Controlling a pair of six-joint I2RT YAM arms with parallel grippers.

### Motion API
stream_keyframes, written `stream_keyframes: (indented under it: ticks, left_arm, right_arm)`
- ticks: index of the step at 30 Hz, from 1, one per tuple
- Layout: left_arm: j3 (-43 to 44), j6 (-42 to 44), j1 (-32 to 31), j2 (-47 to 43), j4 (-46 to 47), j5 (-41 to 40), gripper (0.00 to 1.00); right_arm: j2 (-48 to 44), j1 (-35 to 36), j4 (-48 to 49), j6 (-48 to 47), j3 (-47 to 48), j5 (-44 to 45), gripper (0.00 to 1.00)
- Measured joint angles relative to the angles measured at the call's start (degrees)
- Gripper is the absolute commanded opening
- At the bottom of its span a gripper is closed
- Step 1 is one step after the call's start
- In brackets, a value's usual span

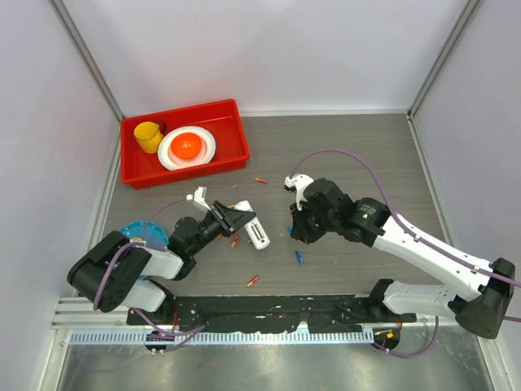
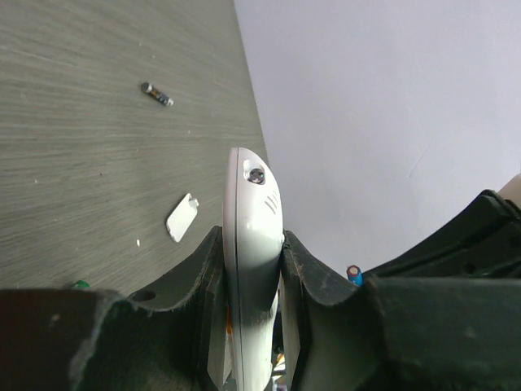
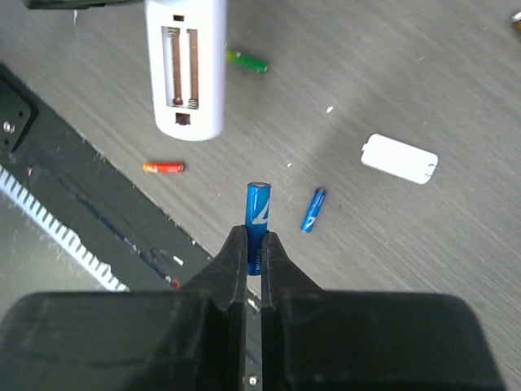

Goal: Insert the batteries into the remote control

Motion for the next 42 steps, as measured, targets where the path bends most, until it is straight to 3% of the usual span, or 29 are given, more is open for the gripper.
stream_keyframes:
  ticks: [12,42]
  left_arm:
    - [2.36,3.41,-6.03,2.45,1.86,-4.66,0.00]
    - [2.34,3.93,-9.20,0.24,2.51,-6.16,0.00]
  right_arm:
    - [8.52,0.24,-4.44,1.68,5.33,-9.62,0.01]
    - [13.00,1.46,5.27,7.67,5.51,-8.35,0.01]
